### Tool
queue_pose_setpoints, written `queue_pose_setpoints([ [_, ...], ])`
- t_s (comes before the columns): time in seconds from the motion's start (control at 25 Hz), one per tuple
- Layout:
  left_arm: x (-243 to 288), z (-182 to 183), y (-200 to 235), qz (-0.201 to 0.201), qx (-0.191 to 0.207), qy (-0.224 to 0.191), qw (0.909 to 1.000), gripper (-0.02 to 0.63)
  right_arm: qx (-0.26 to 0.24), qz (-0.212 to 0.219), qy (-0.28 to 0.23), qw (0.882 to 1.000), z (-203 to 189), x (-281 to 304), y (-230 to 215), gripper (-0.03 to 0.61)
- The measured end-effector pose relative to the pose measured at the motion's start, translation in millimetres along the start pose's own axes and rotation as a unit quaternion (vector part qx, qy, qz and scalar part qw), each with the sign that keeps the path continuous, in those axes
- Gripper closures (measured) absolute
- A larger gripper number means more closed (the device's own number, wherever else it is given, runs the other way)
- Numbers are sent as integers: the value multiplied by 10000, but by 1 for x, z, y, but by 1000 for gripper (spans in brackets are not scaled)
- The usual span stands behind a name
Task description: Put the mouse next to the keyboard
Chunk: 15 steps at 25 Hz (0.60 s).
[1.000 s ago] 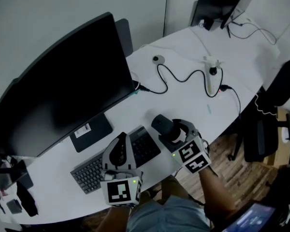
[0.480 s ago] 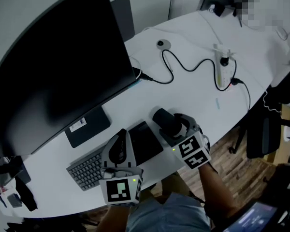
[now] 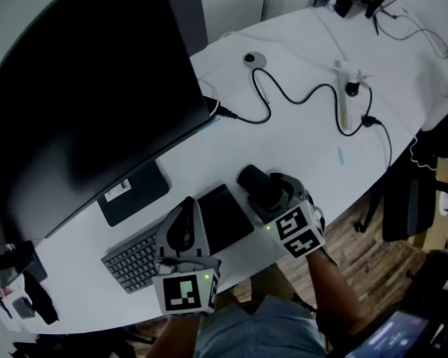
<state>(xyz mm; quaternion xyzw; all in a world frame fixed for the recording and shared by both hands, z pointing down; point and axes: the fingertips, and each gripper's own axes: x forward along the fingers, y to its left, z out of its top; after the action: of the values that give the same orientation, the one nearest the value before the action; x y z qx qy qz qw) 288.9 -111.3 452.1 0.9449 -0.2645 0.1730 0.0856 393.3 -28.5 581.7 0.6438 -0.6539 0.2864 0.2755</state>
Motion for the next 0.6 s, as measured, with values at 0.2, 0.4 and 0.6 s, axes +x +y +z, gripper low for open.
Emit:
queue_pose_setpoints([
  [0.2, -4, 8, -2, -39, 21, -89, 10000, 609, 17, 78, 34, 10000, 0, -3, 0, 224],
  [0.4, -21, 32, -2, -67, 54, -390, 9992, 609, -127, -112, -285, 9995, 30, -31, 0, 209],
  [0.6, -58, 86, 8, -24, 249, -1143, 9931, 609, 101, 52, -1598, 9871, 116, -87, 36, 246],
])
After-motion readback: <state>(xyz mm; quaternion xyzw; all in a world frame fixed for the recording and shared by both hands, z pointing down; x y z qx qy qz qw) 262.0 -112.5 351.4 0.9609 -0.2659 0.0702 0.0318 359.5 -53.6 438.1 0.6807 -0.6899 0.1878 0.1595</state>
